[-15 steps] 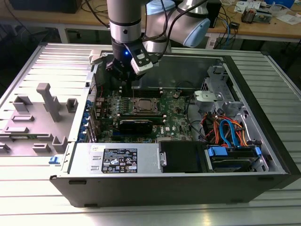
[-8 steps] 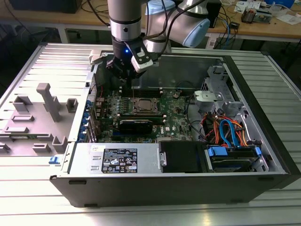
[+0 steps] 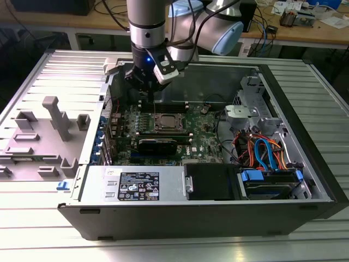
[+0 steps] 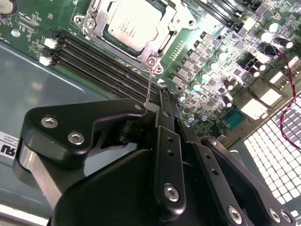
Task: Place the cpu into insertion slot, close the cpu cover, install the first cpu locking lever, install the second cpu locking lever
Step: 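Install the first cpu locking lever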
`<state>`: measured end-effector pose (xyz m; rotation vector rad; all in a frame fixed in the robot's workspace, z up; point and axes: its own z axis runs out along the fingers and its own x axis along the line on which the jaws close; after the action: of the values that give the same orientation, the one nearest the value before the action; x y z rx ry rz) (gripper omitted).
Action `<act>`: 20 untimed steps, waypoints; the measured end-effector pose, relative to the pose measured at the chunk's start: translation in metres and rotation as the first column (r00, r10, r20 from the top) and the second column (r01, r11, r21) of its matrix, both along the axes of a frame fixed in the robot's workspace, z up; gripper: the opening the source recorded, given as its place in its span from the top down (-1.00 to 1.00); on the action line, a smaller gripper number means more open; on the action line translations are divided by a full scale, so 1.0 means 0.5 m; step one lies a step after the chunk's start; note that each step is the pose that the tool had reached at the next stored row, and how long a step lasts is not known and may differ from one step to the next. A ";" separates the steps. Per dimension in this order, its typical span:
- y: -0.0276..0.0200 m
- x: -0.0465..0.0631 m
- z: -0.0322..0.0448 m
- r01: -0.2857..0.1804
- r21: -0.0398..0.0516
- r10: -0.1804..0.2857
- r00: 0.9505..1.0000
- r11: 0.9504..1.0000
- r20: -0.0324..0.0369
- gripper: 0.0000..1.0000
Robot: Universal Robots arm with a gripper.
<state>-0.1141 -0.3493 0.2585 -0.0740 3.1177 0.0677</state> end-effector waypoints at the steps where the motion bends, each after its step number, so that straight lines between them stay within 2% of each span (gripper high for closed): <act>1: 0.0000 0.001 0.000 0.000 0.000 0.000 1.000 1.000 0.000 0.79; 20: 0.0001 0.002 -0.001 -0.010 0.000 0.010 1.000 1.000 0.000 0.79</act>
<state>-0.1132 -0.3492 0.2581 -0.0892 3.1176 0.0676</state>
